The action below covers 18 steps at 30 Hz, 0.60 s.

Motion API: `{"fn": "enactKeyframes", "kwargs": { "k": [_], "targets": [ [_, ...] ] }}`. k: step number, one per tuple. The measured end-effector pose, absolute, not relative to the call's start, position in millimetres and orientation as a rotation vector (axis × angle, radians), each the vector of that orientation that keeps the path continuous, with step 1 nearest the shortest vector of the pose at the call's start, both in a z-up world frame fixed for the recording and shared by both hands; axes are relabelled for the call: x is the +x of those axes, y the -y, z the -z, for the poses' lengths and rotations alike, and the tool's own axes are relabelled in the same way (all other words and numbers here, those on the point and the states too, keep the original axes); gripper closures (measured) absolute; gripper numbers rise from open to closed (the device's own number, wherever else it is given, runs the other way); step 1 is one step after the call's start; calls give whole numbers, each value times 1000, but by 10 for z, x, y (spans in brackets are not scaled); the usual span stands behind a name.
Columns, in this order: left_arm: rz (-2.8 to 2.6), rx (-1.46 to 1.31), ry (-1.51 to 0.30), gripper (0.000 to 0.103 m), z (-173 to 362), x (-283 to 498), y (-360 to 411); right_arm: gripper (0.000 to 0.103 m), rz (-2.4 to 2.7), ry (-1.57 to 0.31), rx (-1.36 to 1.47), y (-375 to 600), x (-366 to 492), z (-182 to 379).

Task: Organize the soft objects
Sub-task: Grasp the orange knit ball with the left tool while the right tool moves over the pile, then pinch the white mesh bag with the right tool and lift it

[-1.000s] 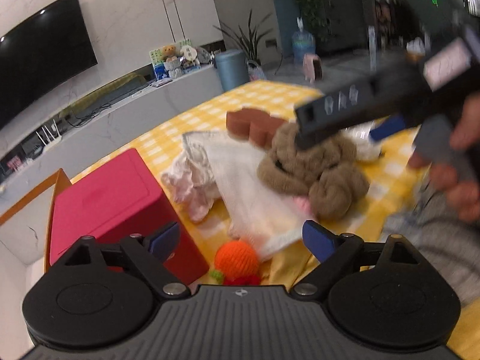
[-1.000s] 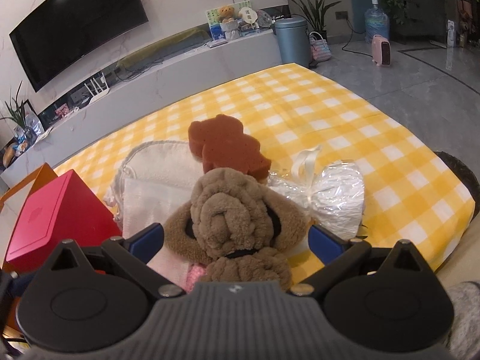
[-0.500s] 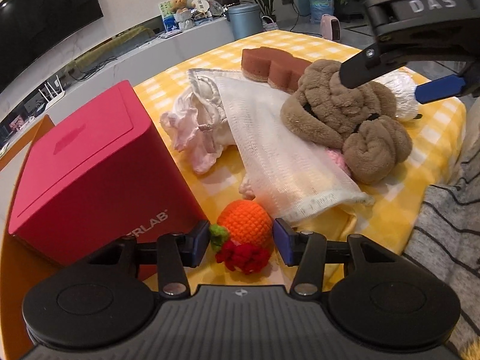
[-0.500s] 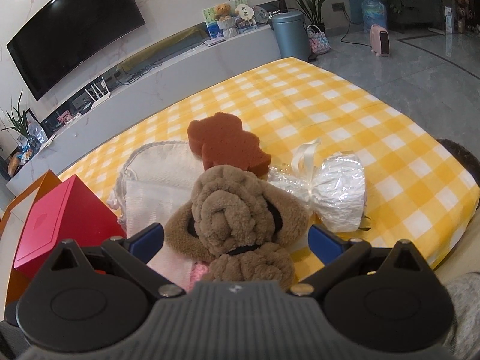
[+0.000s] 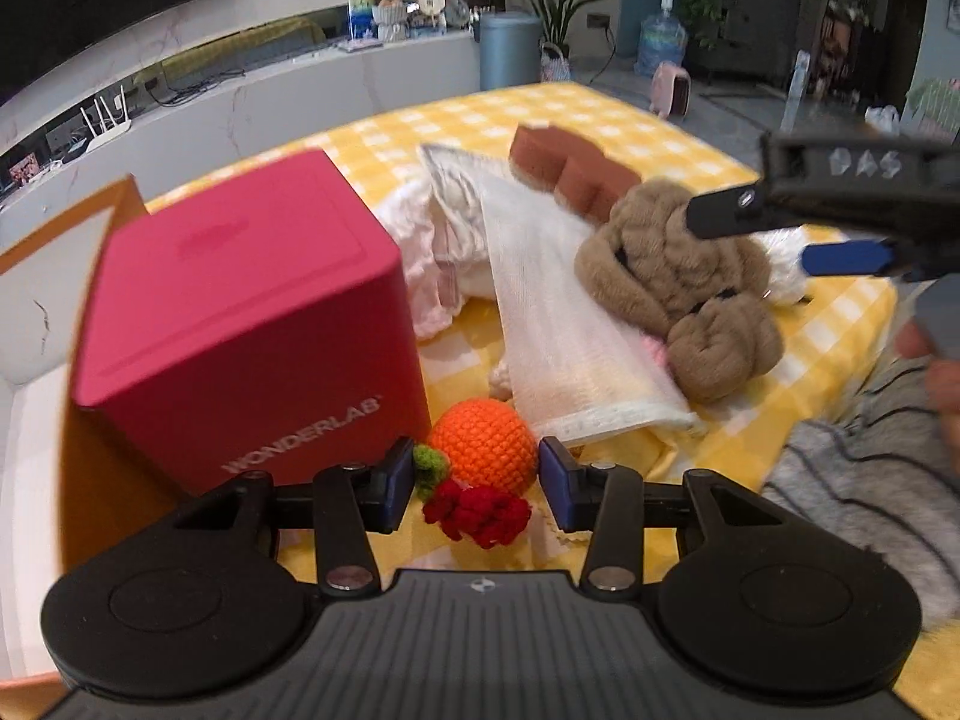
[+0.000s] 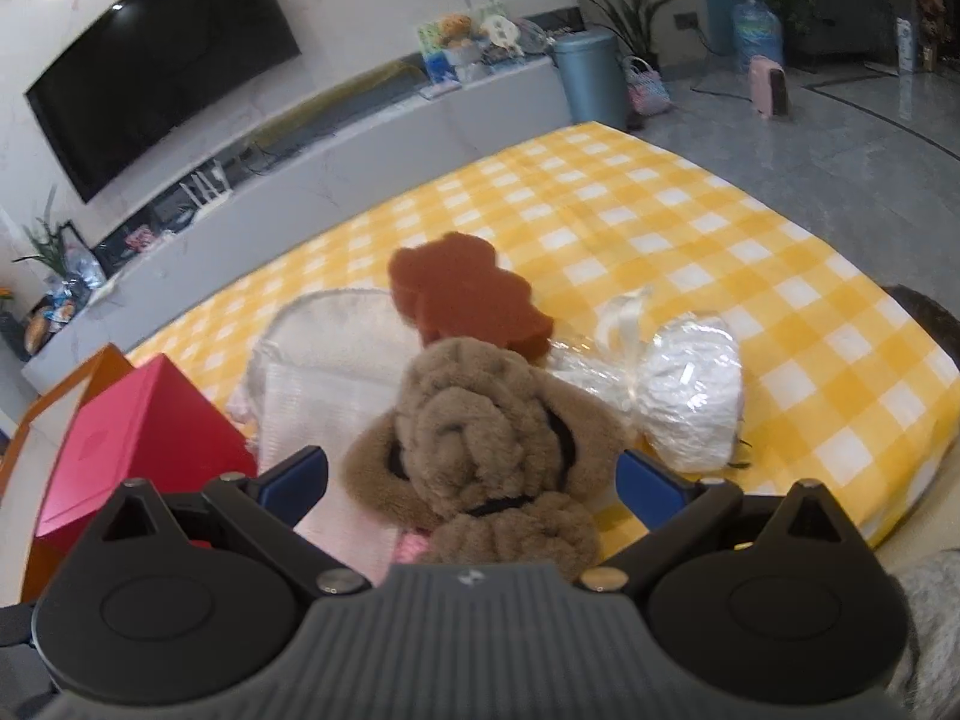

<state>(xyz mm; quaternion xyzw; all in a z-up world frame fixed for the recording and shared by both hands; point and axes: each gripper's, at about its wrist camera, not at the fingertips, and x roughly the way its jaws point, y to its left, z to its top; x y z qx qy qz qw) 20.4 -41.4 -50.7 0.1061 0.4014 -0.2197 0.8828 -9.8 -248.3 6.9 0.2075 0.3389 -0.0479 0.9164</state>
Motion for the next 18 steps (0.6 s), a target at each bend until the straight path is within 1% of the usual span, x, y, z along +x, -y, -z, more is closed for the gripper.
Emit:
{"fn": "enactKeyframes", "kwargs": {
  "k": [3, 6, 7, 8, 10, 12, 18],
  "targets": [
    [461, 183, -803, 52, 357, 129, 297, 3, 42, -671, 412, 2416, -105, -112],
    [451, 165, -785, 52, 268, 112, 210, 3, -50, -689, 430, 2360, -76, -111],
    [450, 157, -785, 52, 243, 118, 189, 5, -80, -694, 450, 2352, -64, -100],
    [446, 149, -782, 52, 193, 133, 166, 8, -102, -694, 471, 2345, -57, -88],
    [432, 121, -761, 52, 109, 156, 85, 27, -142, -691, 490, 2318, -47, -73],
    [419, 98, -743, 52, 62, 165, 21, 33, -165, -694, 468, 2256, -27, -62],
    [412, 54, -731, 52, 8, 200, -108, 33, -201, -746, 318, 1905, 90, 31]
  ]
}}
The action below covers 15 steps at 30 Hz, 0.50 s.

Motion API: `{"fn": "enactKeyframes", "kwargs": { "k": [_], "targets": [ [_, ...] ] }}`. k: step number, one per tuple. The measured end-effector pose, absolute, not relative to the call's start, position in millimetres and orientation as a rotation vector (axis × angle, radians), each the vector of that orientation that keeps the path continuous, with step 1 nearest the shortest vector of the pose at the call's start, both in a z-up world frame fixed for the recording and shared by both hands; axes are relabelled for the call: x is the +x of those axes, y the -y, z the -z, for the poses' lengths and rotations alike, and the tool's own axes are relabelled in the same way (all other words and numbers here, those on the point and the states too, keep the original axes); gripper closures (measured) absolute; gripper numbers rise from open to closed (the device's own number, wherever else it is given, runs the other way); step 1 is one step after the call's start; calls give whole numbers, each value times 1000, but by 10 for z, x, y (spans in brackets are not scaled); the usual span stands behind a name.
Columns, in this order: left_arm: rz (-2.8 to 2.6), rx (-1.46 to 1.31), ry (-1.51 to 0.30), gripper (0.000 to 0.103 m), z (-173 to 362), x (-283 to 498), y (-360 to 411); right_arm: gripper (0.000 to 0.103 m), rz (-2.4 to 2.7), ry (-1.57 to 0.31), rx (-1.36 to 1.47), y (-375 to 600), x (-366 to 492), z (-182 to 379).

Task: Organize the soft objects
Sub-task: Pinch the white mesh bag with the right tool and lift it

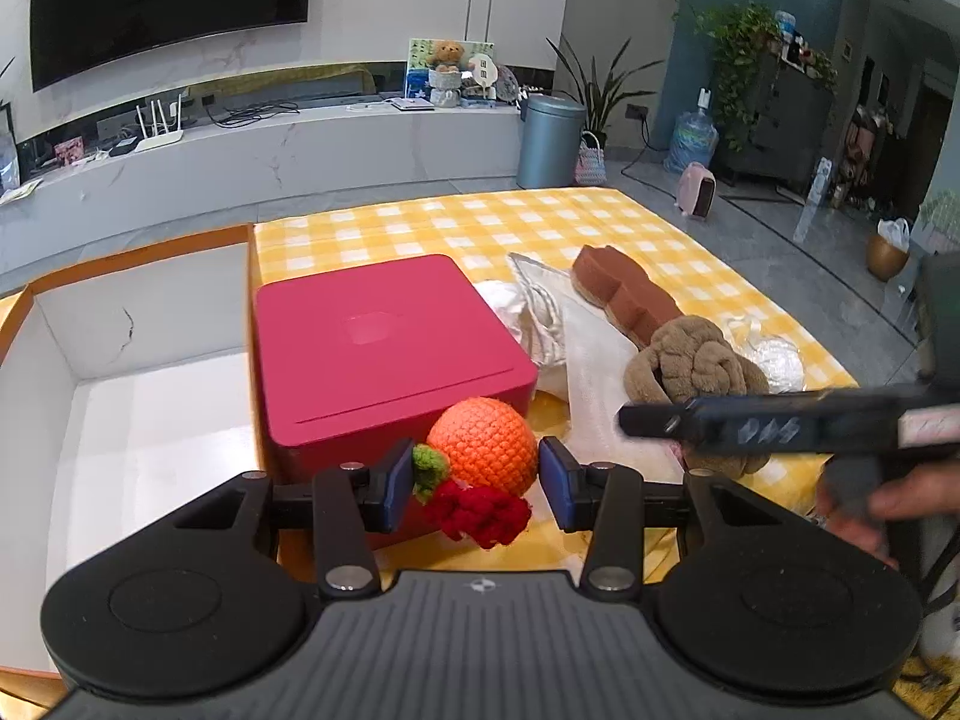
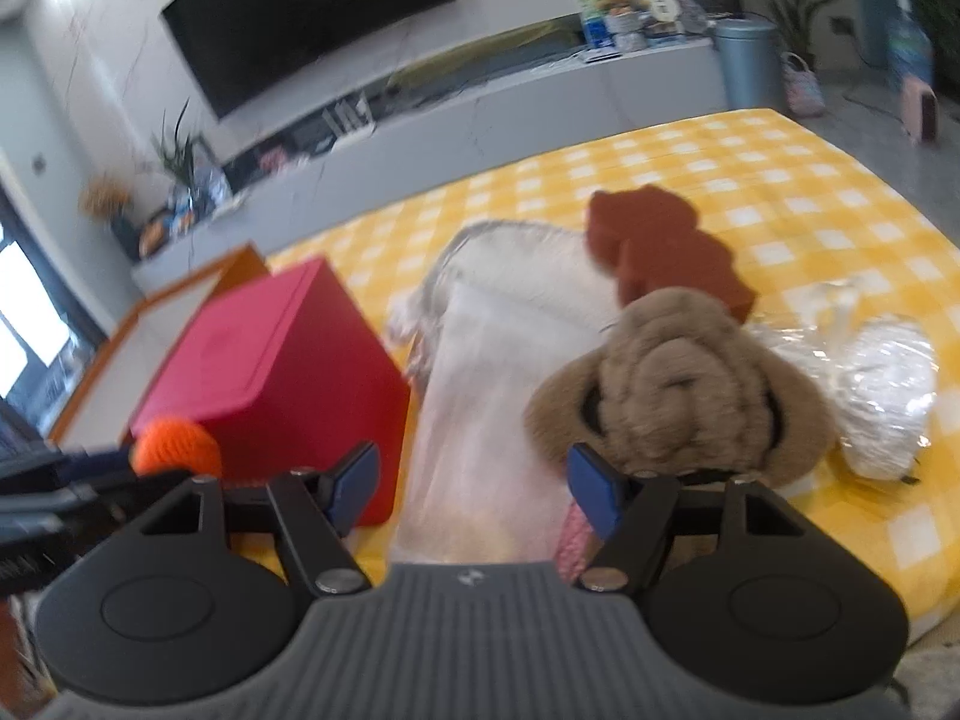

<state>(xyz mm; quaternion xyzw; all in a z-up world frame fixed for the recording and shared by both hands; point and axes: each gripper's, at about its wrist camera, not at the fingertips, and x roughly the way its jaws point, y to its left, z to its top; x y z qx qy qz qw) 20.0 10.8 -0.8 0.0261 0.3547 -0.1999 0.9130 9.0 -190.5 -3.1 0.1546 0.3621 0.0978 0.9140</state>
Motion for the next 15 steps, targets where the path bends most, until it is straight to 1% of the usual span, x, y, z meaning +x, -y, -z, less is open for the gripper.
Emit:
{"fn": "enactKeyframes", "kwargs": {
  "k": [3, 6, 9, 11, 13, 15],
  "targets": [
    [414, 43, -724, 52, -7, 202, -139, 25, -168, -759, 202, 1699, 140, 88],
    [414, 34, -724, 52, 20, 204, -174, 25, -111, -780, 109, 1561, 221, 173],
    [407, 28, -730, 52, 37, 208, -173, 24, -75, -806, 95, 1545, 279, 249],
    [407, 25, -732, 52, 43, 217, -172, 28, -77, -806, 83, 1544, 274, 263],
    [407, 21, -734, 52, 49, 222, -174, 38, -66, -812, 72, 1552, 278, 276],
    [404, 27, -733, 52, 50, 218, -168, 39, -65, -822, 88, 1577, 274, 291]
  ]
}}
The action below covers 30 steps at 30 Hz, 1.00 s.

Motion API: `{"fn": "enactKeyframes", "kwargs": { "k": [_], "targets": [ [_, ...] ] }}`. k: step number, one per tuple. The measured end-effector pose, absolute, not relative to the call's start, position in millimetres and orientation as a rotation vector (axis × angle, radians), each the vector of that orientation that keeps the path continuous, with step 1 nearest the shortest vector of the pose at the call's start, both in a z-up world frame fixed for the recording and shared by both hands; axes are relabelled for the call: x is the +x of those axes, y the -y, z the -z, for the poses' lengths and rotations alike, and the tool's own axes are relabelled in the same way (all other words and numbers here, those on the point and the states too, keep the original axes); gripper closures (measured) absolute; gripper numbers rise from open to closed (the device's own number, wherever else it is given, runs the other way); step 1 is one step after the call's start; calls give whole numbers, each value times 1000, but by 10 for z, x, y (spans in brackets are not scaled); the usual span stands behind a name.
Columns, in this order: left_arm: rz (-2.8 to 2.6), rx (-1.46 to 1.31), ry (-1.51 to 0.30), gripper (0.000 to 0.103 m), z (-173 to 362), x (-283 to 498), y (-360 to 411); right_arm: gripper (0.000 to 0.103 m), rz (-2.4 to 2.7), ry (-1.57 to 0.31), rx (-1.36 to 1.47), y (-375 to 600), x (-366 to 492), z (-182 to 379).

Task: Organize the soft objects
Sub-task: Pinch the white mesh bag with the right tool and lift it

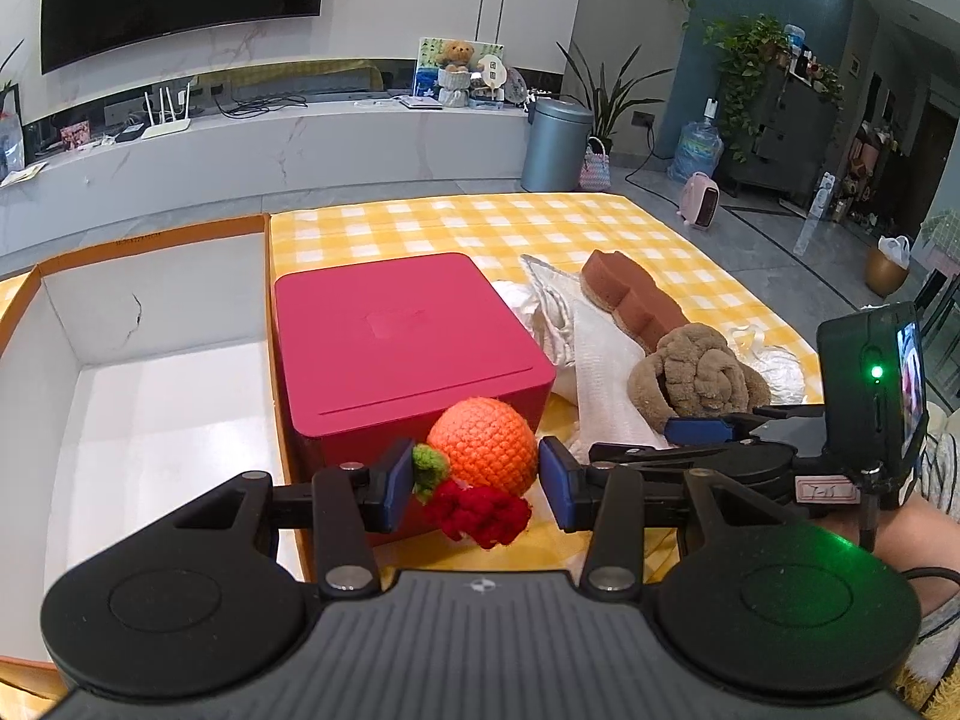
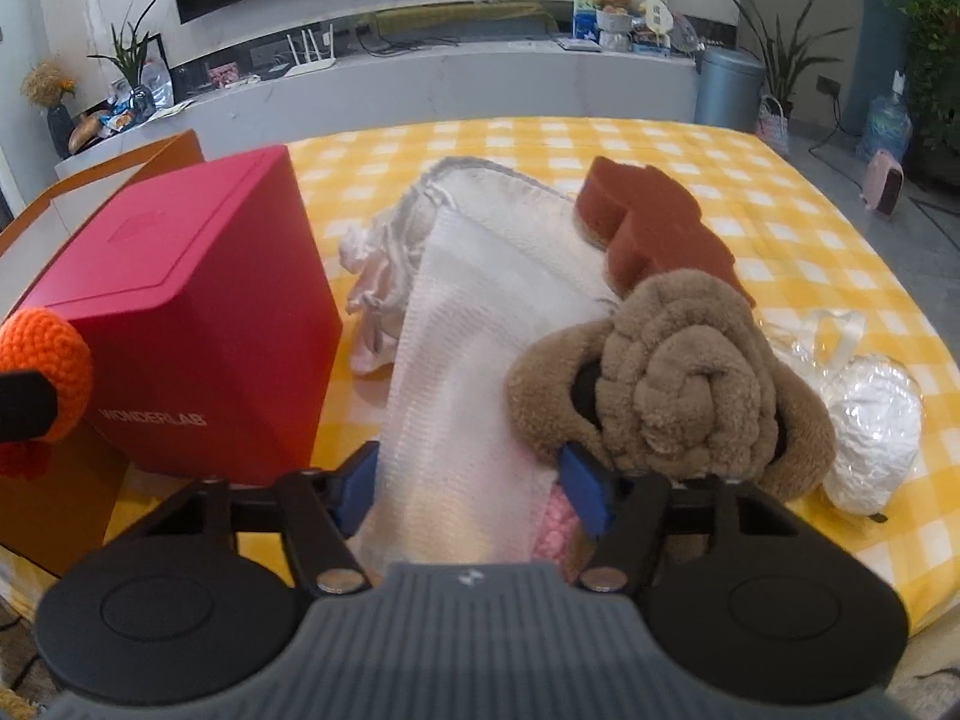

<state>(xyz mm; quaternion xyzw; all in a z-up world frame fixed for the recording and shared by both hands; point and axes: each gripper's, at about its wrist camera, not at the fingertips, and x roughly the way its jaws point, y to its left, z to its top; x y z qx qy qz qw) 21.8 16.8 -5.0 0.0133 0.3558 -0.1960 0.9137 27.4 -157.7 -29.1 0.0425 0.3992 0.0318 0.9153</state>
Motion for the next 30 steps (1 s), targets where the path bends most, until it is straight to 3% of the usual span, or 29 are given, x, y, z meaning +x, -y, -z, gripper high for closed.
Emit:
{"fn": "enactKeyframes", "kwargs": {
  "k": [5, 8, 11, 12, 22, 30],
  "targets": [
    [393, 57, -699, 52, 23, 180, -183, 47, -68, -838, 141, 1650, 258, 310],
    [381, 52, -705, 52, 34, 208, -217, 57, -75, -849, 152, 1648, 224, 306],
    [380, 65, -705, 52, 59, 221, -201, 87, -84, -830, 152, 1653, 163, 265],
    [383, 66, -704, 52, 60, 223, -197, 103, -87, -816, 153, 1669, 143, 241],
    [400, 52, -689, 52, 51, 213, -267, 103, -464, -754, 297, 1679, -143, -86],
    [400, 43, -696, 52, 43, 220, -260, 100, -407, -960, 136, 1341, 32, 335]
  ]
}}
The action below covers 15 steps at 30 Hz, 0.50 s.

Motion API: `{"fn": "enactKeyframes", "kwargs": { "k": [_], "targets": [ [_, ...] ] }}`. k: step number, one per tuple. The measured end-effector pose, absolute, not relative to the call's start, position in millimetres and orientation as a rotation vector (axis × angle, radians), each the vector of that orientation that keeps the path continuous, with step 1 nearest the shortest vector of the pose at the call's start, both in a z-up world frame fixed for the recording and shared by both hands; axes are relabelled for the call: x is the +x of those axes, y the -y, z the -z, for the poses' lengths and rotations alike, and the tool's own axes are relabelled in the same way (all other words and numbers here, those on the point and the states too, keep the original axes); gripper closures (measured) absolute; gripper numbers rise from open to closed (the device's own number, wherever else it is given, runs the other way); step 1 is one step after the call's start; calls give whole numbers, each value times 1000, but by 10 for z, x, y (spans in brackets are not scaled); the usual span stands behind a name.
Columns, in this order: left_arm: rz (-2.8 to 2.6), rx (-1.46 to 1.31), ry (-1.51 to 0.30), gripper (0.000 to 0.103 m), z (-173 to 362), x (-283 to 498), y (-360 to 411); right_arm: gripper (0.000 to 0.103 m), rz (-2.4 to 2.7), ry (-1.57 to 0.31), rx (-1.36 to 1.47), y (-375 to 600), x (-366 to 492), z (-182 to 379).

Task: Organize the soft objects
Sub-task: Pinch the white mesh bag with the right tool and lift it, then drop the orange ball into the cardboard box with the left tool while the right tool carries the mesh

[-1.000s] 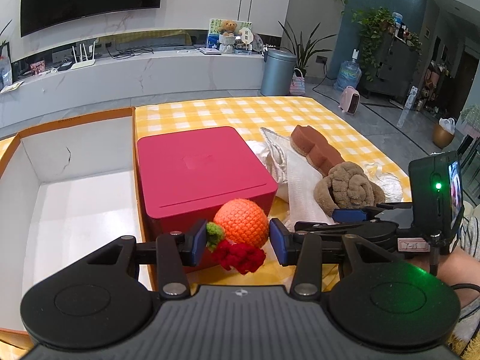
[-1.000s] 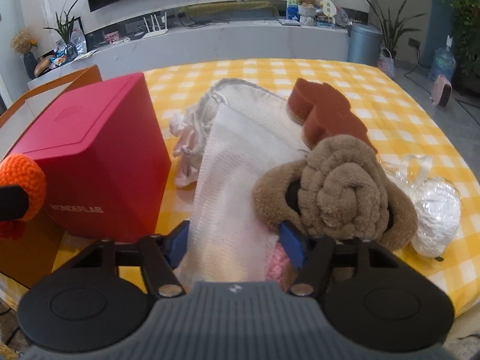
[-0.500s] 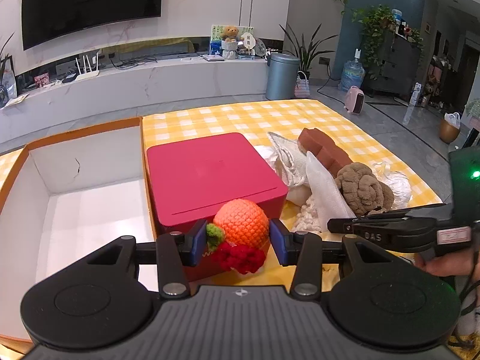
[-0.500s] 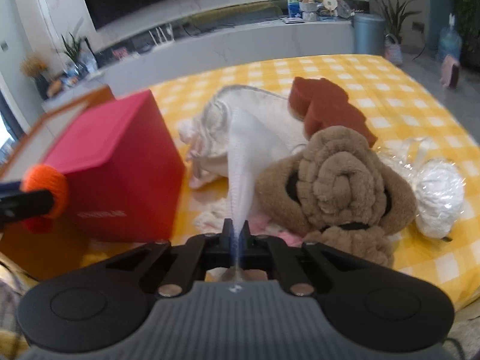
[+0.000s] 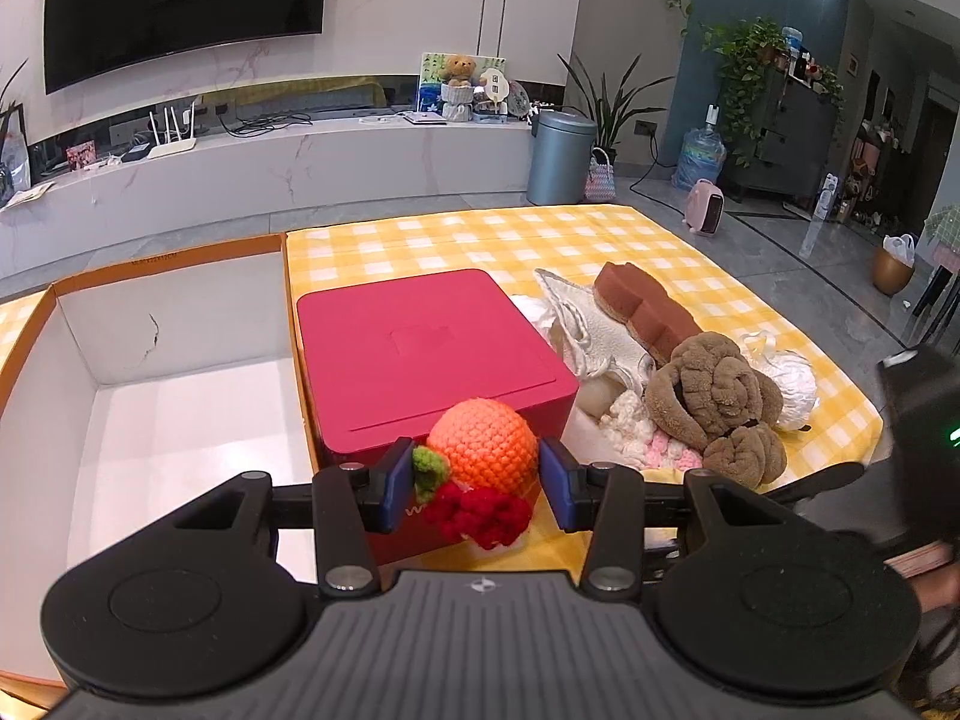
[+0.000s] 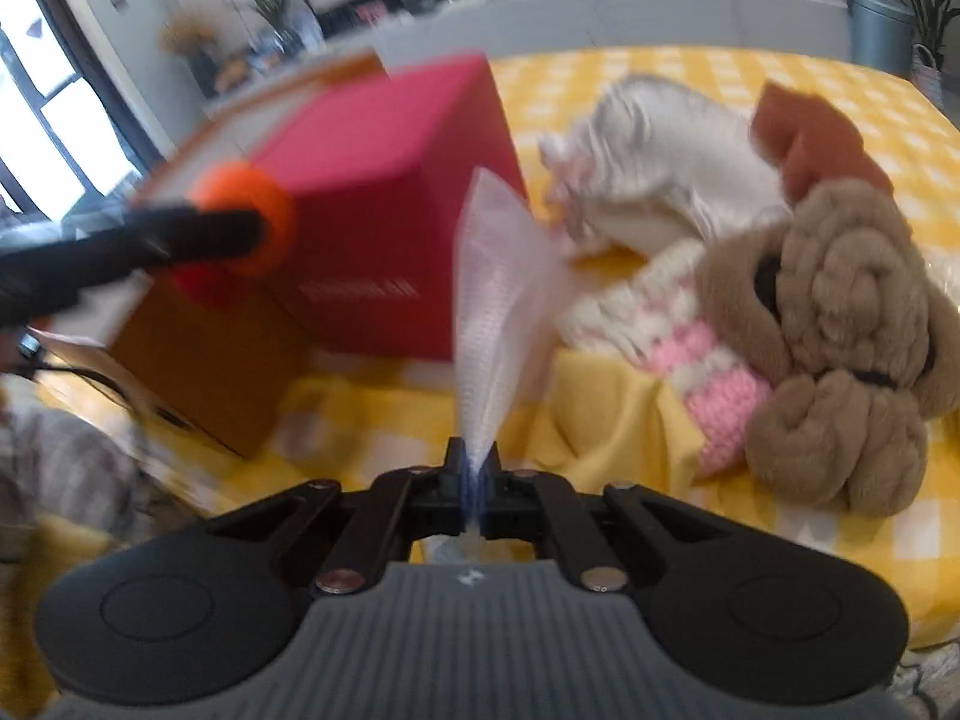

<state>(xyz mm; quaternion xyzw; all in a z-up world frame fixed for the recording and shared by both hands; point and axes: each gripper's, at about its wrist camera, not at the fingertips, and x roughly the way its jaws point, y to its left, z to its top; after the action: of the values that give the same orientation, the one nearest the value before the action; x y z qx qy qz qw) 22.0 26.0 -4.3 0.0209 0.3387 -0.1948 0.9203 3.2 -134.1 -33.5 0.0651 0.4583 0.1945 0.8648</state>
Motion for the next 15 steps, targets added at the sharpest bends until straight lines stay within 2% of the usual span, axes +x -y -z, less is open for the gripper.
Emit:
{"fn": "enactKeyframes", "kwargs": {
  "k": [2, 3, 4, 5, 9, 10, 12, 15],
  "targets": [
    [401, 37, -700, 52, 47, 229, -263, 92, -395, -972, 130, 1298, 73, 365],
    [401, 35, -702, 52, 48, 230, -261, 84, -391, -967, 135, 1286, 88, 364],
    [400, 34, -703, 52, 51, 232, -267, 69, -385, -961, 135, 1267, 102, 365],
    [400, 32, -705, 52, 52, 233, -266, 66, -377, -954, 128, 1246, 114, 367],
    [399, 29, -705, 52, 52, 241, -281, 68, -387, -971, 182, 1228, 221, 440],
    [398, 27, -705, 52, 52, 235, -283, 79, -385, -978, 201, 1266, 265, 451],
    [400, 24, -701, 52, 49, 234, -289, 92, -372, -970, 181, 1250, 285, 447],
    [405, 30, -687, 52, 45, 226, -286, 96, -396, -946, 195, 1260, 240, 421]
  ]
}}
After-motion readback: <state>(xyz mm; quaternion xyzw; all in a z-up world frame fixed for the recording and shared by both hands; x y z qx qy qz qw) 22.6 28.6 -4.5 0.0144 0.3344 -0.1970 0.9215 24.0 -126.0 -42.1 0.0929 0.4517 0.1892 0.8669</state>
